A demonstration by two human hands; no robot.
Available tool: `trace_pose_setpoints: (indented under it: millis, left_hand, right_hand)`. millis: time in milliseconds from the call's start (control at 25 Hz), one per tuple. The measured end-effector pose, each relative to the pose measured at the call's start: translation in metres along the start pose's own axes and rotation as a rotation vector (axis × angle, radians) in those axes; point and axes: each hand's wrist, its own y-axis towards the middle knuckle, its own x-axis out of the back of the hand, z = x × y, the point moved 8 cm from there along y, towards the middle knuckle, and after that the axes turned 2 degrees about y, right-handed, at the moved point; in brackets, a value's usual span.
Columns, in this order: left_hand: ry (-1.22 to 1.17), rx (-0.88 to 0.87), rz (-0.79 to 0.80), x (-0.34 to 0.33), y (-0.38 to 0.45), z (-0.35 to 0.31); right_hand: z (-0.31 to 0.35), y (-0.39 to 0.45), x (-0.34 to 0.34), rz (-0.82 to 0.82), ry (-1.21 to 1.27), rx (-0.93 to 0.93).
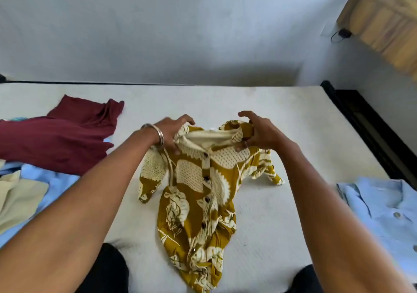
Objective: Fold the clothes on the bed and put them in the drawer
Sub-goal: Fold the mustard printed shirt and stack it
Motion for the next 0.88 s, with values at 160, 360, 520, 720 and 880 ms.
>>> trace_pose_setpoints:
  millis: [160, 360, 520, 720, 880]
  left_hand:
    - [-0.032, 0.235, -0.916, 0.158, -0.044, -0.001]
    - [-0.701, 0.125, -1.325, 0.218, -0.112, 0.013]
    - [-0.546, 0.018, -0.993, 0.172, -0.134, 0.009]
    - [0.017, 0.055, -0.014, -0.022, -0.144, 0.039]
    - [0.215, 0.059, 0.317, -0.177, -0.17, 0.03]
  right_hand:
    - [0.072, -0.023, 0.111, -0.662, -0.269, 0.115]
    - [0.079, -0.061, 0.177, -0.973, 0.285, 0.097]
    - [0.055, -0.083, 0.13, -0.746, 0.339, 0.083]
    - [-0.013, -0.119, -0.032, -0.082, -0.215, -0.012]
    - [-0.062, -0.171, -0.149, -0.002, -0.469, -0.107]
